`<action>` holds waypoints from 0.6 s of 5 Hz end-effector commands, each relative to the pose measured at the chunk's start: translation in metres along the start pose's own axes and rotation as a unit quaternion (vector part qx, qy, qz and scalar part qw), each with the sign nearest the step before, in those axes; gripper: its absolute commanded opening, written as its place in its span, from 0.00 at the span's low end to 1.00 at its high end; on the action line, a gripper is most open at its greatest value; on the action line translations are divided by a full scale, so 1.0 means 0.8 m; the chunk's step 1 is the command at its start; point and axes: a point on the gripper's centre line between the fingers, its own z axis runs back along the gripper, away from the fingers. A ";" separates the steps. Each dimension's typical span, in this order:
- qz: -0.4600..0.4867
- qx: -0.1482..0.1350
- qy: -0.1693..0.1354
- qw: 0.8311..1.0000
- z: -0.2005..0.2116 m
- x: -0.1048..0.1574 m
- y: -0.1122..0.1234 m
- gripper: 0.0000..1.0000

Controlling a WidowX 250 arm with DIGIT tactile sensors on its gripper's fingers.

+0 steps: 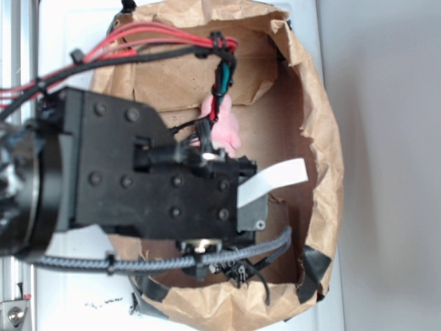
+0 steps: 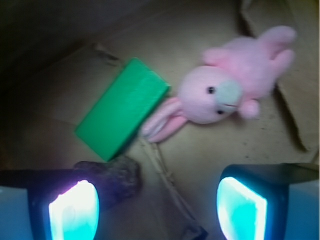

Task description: Grab the rock.

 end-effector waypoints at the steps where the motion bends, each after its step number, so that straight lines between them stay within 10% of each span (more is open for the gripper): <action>1: 0.001 -0.029 -0.016 0.999 0.004 0.007 -0.020 1.00; 3: 0.004 -0.029 -0.009 1.000 -0.017 0.003 -0.020 1.00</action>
